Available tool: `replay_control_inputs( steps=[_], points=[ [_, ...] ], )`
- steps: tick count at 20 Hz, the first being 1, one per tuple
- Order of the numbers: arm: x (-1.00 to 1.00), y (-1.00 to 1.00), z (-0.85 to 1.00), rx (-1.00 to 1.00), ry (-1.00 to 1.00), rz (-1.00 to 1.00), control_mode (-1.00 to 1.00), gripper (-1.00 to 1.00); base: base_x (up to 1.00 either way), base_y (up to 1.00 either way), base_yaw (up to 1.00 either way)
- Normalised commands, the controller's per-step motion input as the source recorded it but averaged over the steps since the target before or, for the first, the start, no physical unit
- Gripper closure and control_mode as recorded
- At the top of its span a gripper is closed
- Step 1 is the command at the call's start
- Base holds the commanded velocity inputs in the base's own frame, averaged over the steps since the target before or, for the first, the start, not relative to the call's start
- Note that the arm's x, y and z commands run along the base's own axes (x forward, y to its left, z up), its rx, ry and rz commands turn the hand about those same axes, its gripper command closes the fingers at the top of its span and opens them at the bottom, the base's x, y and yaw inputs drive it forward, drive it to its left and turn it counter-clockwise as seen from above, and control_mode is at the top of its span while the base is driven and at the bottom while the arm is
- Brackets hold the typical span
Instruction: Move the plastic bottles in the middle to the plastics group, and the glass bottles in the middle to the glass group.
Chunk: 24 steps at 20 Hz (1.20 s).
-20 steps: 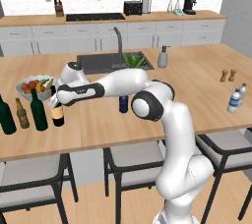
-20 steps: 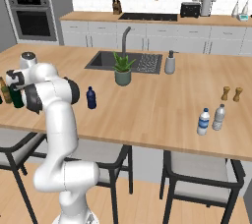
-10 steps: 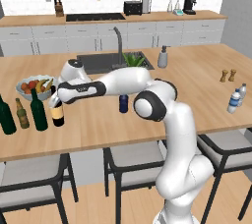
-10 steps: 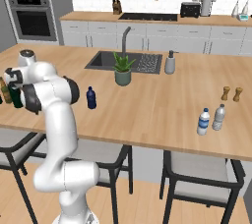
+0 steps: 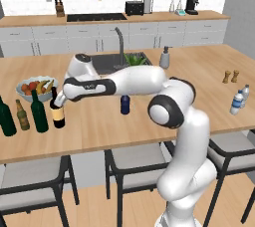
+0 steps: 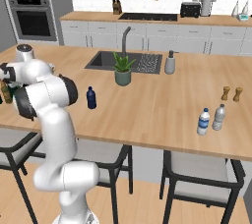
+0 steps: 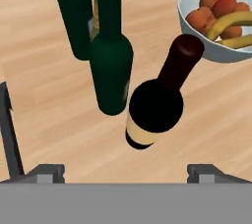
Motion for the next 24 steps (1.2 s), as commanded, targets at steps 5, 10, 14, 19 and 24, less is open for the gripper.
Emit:
replay_control_inputs(
  steps=[5,10,14,19,24],
  points=[
    [-0.56,-0.86,0.03,0.03,0.00,-0.15,-1.00,-1.00,0.00,0.00,0.00],
    [-0.28,-1.00,0.00,0.02,0.03,-0.32,-1.00,-1.00,0.00,0.00,0.00],
    [-0.01,-0.83,0.00,0.00,0.12,-0.38,-1.00,-1.00,0.00,0.00,0.00],
    [0.00,-0.51,0.11,0.00,0.16,-0.38,-1.00,-1.00,0.00,0.00,0.00],
    [0.14,-0.39,0.29,0.00,0.22,-0.39,-1.00,-1.00,0.00,0.00,0.00]
  ],
)
